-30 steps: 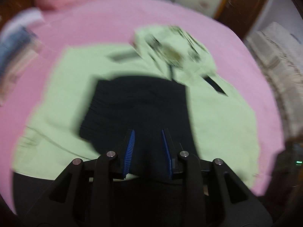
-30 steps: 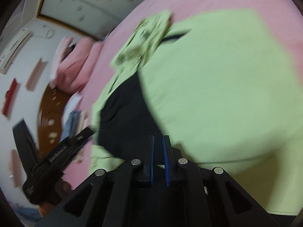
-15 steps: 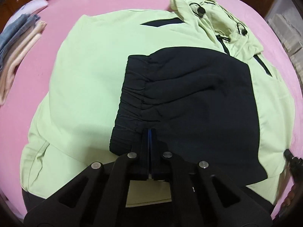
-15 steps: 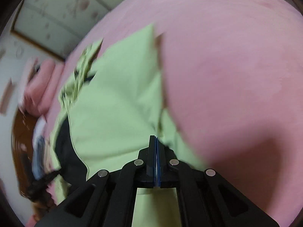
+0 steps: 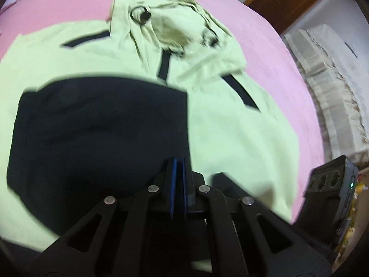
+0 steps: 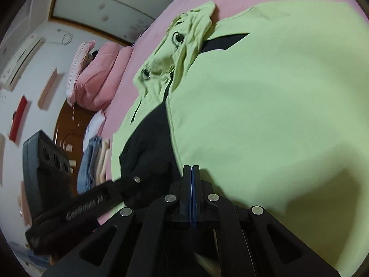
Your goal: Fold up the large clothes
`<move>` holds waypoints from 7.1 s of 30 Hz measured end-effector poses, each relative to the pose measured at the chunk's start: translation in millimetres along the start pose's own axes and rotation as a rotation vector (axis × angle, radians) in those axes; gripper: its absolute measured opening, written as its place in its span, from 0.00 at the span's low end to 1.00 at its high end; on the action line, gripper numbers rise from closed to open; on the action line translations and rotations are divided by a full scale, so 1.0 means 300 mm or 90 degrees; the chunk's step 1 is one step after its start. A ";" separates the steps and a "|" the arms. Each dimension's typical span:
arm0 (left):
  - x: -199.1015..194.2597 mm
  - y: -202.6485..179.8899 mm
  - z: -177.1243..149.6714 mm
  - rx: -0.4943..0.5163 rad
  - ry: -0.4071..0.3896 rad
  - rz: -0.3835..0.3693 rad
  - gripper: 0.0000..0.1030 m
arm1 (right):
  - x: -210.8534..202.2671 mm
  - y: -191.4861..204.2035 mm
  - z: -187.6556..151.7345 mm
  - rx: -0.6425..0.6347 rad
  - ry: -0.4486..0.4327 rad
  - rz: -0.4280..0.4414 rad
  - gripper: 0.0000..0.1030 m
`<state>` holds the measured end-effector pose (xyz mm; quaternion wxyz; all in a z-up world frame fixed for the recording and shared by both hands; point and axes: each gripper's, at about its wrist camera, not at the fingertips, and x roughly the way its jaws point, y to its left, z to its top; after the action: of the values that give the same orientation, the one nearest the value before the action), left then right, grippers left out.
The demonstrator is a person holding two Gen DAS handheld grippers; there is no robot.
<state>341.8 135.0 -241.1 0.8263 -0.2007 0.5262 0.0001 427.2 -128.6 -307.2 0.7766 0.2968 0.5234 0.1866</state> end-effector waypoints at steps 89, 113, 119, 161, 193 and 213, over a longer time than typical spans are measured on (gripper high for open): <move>-0.550 0.175 -0.283 0.076 0.222 0.137 0.80 | -0.306 0.417 -0.533 0.132 0.124 -0.279 0.91; -0.560 -0.027 1.086 0.279 0.170 0.048 0.80 | -0.371 0.842 0.822 -0.078 0.168 -0.206 0.92; -0.274 0.049 1.329 0.169 0.122 -0.064 0.80 | -0.220 0.712 1.126 -0.041 0.153 -0.150 0.93; -0.353 0.304 0.922 0.176 0.099 -0.430 0.05 | -0.339 0.348 1.174 -0.193 0.080 0.111 0.05; -0.301 0.067 0.443 0.080 -0.005 -0.078 0.07 | -0.032 0.442 0.700 0.130 -0.009 0.046 0.01; 0.049 0.251 0.592 0.051 -0.033 -0.045 0.01 | 0.165 0.141 0.894 -0.007 -0.182 -0.298 0.00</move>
<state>486.9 260.3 -213.9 0.8466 -0.1860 0.4967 -0.0448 694.9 -138.3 -240.3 0.8663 0.1868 0.4616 -0.0390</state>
